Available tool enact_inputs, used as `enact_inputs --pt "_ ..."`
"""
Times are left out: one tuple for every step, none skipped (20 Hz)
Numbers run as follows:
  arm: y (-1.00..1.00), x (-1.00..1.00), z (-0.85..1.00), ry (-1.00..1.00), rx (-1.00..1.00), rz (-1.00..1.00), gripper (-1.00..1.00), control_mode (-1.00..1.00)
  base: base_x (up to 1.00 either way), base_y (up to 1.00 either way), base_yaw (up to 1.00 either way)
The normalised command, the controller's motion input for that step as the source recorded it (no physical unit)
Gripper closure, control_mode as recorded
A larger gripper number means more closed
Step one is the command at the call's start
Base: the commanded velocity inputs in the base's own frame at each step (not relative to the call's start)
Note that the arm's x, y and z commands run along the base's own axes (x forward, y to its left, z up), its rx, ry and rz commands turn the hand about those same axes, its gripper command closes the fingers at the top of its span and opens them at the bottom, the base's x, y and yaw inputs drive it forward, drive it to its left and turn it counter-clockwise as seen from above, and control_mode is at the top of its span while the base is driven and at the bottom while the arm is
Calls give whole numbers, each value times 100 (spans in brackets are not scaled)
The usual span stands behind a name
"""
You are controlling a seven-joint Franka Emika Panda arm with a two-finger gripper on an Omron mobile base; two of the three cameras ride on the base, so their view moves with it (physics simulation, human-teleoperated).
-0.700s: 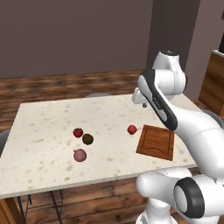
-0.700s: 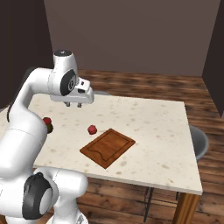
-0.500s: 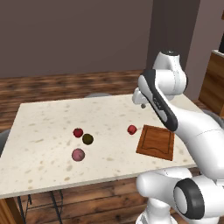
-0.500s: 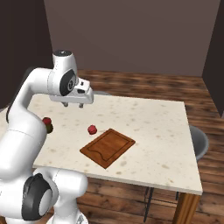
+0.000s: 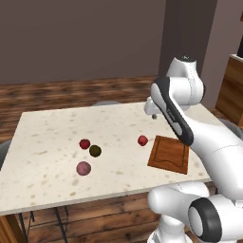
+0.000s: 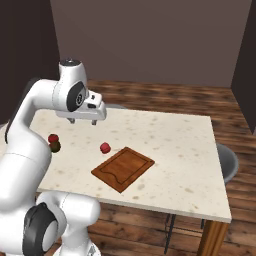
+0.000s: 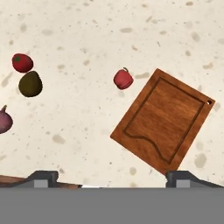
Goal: Place the avocado, onion, tomato, and bell pepper on the cutting board.
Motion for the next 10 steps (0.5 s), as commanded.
enact_inputs --pt "0 32 -3 2 0 0 -100 -100 0 0 0" --pt "0 39 -2 3 0 0 -100 -100 0 0 0" --pt "0 41 -1 3 0 0 -100 -100 0 0 0" --pt "-2 44 0 4 0 0 -100 -100 0 0 0" --pt "0 41 0 4 0 0 -100 -100 0 0 0" --pt "0 39 0 4 0 0 -100 -100 0 0 0" --pt "0 39 0 3 1 0 -100 -100 0 0 0" --pt "-3 31 0 1 1 0 -100 -100 0 0 0" --pt "-4 34 0 2 1 0 -100 -100 0 0 0" --pt "-6 32 -4 3 0 0 -100 -100 0 0 0"
